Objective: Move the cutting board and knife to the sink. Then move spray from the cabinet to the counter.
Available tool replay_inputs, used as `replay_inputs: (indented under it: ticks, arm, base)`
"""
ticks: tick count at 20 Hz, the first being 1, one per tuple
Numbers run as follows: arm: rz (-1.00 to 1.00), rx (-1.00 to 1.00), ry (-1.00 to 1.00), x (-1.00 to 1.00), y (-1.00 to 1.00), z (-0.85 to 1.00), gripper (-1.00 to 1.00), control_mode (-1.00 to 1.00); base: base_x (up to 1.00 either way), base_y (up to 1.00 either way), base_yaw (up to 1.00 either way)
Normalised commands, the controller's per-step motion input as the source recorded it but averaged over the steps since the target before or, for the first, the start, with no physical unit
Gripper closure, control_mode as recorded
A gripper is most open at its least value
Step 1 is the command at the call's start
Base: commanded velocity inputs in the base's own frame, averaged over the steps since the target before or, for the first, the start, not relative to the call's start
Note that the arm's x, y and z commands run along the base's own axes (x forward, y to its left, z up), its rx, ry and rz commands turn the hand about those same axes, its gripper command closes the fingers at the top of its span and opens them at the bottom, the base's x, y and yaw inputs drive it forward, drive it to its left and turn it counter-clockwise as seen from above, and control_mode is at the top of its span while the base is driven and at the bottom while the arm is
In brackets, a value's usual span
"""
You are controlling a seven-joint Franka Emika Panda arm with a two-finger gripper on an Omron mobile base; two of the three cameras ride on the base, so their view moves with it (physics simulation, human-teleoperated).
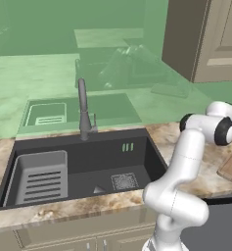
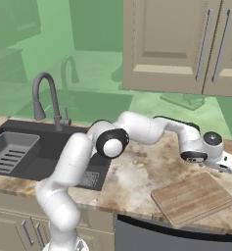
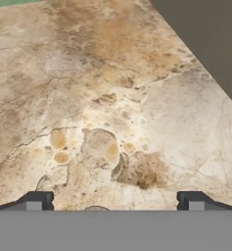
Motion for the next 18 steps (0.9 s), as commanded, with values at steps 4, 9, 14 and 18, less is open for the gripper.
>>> replay_inputs:
  ticks: [4, 9, 14, 18]
  arm:
    - [-0.11, 0.02, -0.21, -0.26, 0.52, 0.34, -1.0, -1.0]
    - [-0.2, 0.06, -0.2, -0.88, 0.34, 0.03, -1.0, -1.0]
    - [-0.23, 0.07, -0.15, -1.0, 0.13, 0.1, -1.0, -1.0]
    - [-0.24, 0.02, -0.04, -0.94, 0.06, 0.46, -1.0, -1.0]
  base:
    - [0.0, 0.0, 0.0]
    - [0.0, 0.0, 0.0]
    - [0.0, 0.0, 0.0]
    - [0.0, 0.0, 0.0]
